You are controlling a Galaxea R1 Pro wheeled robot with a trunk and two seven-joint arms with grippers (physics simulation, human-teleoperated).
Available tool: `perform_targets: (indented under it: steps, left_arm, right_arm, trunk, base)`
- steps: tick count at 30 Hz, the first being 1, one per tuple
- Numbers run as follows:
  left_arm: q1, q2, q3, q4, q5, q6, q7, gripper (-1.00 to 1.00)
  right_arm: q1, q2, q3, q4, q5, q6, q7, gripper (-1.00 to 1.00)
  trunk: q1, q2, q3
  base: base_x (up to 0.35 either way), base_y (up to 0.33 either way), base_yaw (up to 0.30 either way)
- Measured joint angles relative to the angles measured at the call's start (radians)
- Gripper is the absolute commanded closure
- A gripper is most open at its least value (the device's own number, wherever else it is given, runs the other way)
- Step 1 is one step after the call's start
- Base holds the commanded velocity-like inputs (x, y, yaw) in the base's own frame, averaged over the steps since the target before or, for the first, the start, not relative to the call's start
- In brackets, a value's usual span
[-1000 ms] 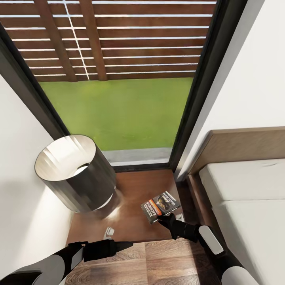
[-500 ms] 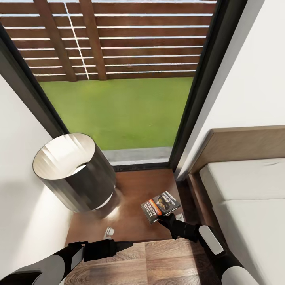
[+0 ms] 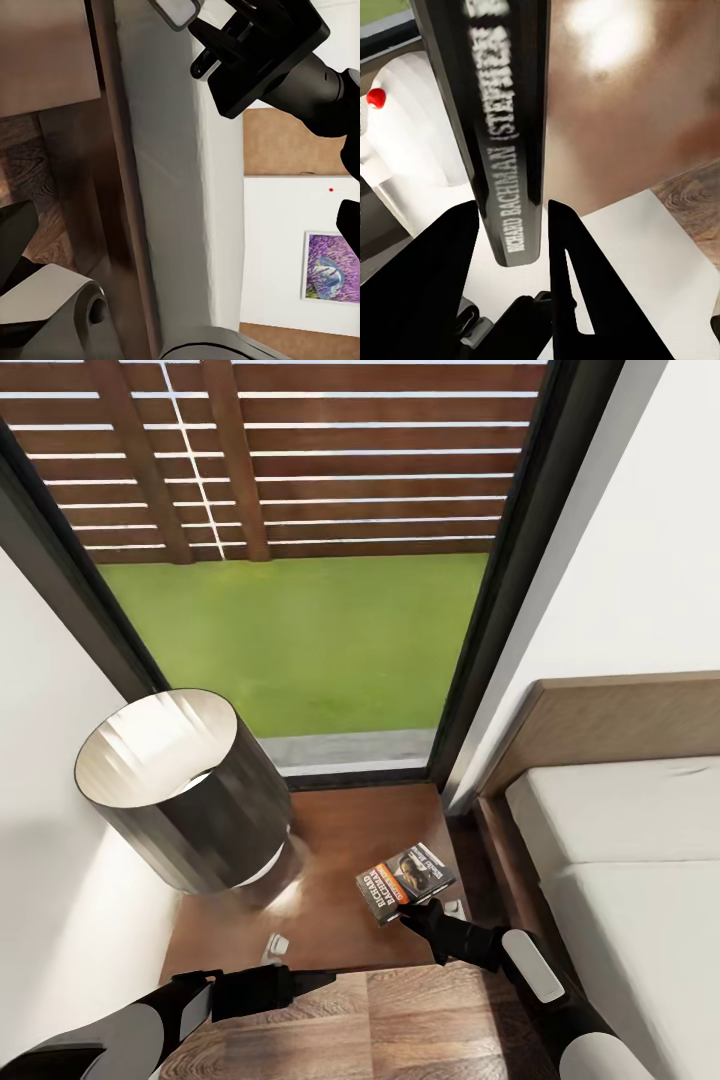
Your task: In the bedroom, move the book from the bed onto either nightstand, and place the two sandals side by side next to the bed.
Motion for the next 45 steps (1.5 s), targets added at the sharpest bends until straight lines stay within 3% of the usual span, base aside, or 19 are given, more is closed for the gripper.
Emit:
perform_targets:
  steps: [5,14,23,30,45]
  left_arm:
    - [0.0,0.0,0.0,0.0,0.0,0.0,0.0,-1.0]
    - [0.0,0.0,0.0,0.0,0.0,0.0,0.0,-1.0]
    - [0.0,0.0,0.0,0.0,0.0,0.0,0.0,-1.0]
    - [0.0,0.0,0.0,0.0,0.0,0.0,0.0,-1.0]
    - [0.0,0.0,0.0,-0.001,0.0,0.0,0.0,-1.0]
  right_arm:
    - [0.0,0.0,0.0,0.0,0.0,0.0,0.0,1.0]
    - [0.0,0.0,0.0,0.0,0.001,0.0,0.0,1.0]
    - [0.0,0.0,0.0,0.0,0.0,0.0,0.0,1.0]
    - [0.0,0.0,0.0,0.0,0.001,0.0,0.0,1.0]
    - [0.0,0.0,0.0,-0.001,0.002,0.0,0.0,1.0]
  trunk:
    - [0.0,0.0,0.0]
    - [0.034,-0.063,-0.028]
    - [0.035,-0.063,-0.028]
    - [0.061,-0.112,-0.05]
    - [0.069,-0.126,-0.056]
  base:
    - [0.0,0.0,0.0]
    - [0.0,0.0,0.0]
    - [0.0,0.0,0.0]
    - [0.0,0.0,0.0]
    - [0.0,0.0,0.0]
